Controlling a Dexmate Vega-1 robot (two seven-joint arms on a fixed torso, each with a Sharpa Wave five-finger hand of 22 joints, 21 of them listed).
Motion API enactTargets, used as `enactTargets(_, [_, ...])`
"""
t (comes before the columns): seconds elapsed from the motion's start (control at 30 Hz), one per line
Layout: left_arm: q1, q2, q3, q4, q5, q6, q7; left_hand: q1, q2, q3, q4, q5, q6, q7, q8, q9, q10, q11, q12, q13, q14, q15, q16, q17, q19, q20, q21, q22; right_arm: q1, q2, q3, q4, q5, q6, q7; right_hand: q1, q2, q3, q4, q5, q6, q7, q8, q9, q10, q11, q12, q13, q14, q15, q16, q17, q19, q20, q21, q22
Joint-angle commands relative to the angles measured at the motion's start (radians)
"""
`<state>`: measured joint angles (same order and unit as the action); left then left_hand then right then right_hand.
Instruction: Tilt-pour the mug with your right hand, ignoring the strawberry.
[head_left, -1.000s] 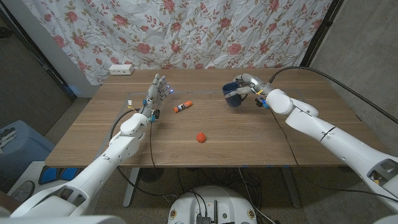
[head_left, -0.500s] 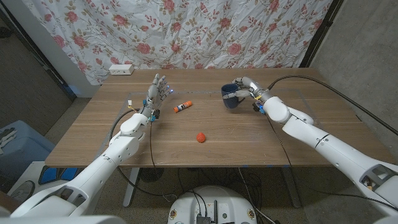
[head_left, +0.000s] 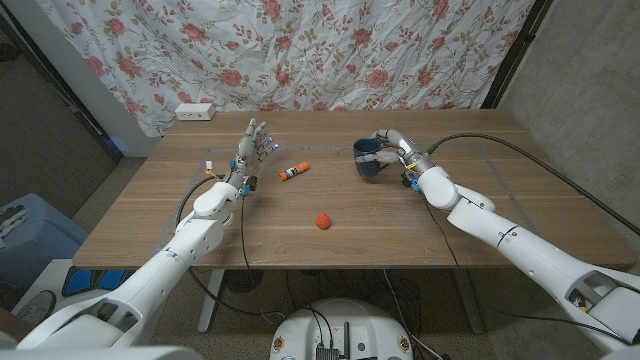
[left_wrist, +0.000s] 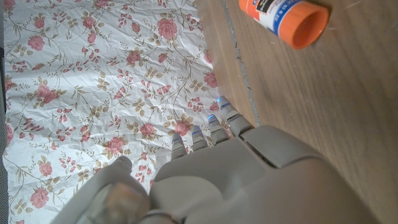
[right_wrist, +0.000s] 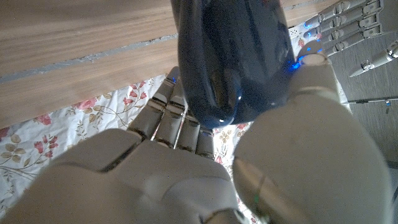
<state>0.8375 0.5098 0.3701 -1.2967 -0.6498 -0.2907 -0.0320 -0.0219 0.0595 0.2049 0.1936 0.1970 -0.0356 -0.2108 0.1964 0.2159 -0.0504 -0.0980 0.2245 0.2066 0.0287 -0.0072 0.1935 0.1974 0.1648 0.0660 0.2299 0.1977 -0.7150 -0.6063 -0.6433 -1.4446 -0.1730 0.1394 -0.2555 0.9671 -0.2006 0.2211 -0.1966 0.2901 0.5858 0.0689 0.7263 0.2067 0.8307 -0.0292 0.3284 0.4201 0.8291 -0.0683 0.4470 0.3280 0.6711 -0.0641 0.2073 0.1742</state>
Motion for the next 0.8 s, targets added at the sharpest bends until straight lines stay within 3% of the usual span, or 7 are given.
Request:
enactTargets(0.03, [0.000, 0.000, 0.000, -0.001, 0.000, 0.001, 0.000, -0.003, 0.119, 0.006, 0.001, 0.004, -0.002, -0.006, 0.007, 0.003, -0.003, -0.006, 0.004, 0.005, 0.008, -0.004, 0.005, 0.005, 0.009, 0.000, 0.006, 0.003, -0.010, 0.039, -0.013, 0.066, -0.021, 0.058, -0.084, 0.220, 0.241, 0.035, 0.036, 0.004, 0.202, -0.209, 0.008, 0.005, 0.165, -0.166, 0.000, 0.003, 0.029, -0.167, 0.002, 0.005, -0.001, -0.099, 0.003, 0.005])
enactTargets(0.8, [0.000, 0.000, 0.000, -0.001, 0.000, 0.000, 0.001, -0.003, 0.119, 0.006, 0.001, 0.004, -0.001, -0.006, 0.007, 0.003, -0.004, -0.007, 0.004, 0.005, 0.008, -0.004, 0.005, 0.005, 0.009, 0.000, 0.006, 0.003, -0.016, 0.085, -0.028, 0.154, -0.043, 0.098, -0.184, 0.217, 0.230, 0.023, 0.036, -0.001, 0.198, -0.214, 0.006, 0.005, 0.154, -0.165, -0.012, 0.005, 0.003, -0.165, -0.010, 0.012, -0.008, -0.088, 0.003, 0.006])
